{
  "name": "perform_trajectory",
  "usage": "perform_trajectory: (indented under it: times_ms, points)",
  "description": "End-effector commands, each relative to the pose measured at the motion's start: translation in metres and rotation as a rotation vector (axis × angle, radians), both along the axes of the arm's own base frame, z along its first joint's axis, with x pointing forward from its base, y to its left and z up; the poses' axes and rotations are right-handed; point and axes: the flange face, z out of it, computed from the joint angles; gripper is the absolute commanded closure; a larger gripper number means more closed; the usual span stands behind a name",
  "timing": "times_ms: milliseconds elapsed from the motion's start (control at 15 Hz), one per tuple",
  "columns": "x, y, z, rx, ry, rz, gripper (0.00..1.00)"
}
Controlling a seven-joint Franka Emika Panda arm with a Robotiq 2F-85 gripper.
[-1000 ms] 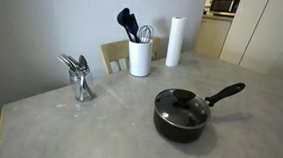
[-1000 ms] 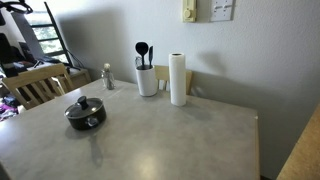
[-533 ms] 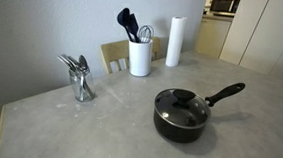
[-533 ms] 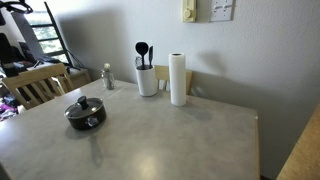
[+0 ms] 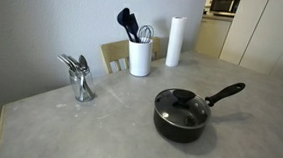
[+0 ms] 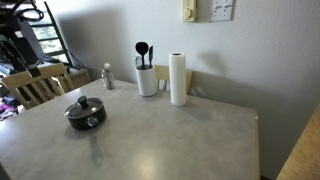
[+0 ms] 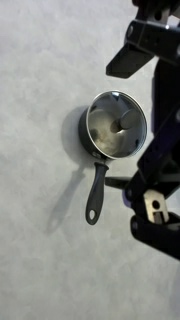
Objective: Take the lid off the pot and place it on the table
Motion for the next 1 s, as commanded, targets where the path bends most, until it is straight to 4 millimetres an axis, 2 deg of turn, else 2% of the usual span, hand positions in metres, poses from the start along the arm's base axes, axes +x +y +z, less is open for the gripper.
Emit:
perform_trajectory:
  times_ms: [0,200,267,400,667,933]
  points:
    - [0.029,0.002,-0.025,-0.066,-0.039,0.153,0.0]
    - [0.043,-0.005,-0.035,-0.057,-0.071,0.251,0.0]
    - [0.031,-0.001,-0.031,-0.064,-0.06,0.195,0.0]
    - [0.037,-0.005,-0.037,-0.063,-0.061,0.224,0.0]
    - [0.042,-0.004,-0.035,-0.071,-0.081,0.257,0.0]
    - [0.068,0.015,-0.04,-0.112,-0.073,0.418,0.0]
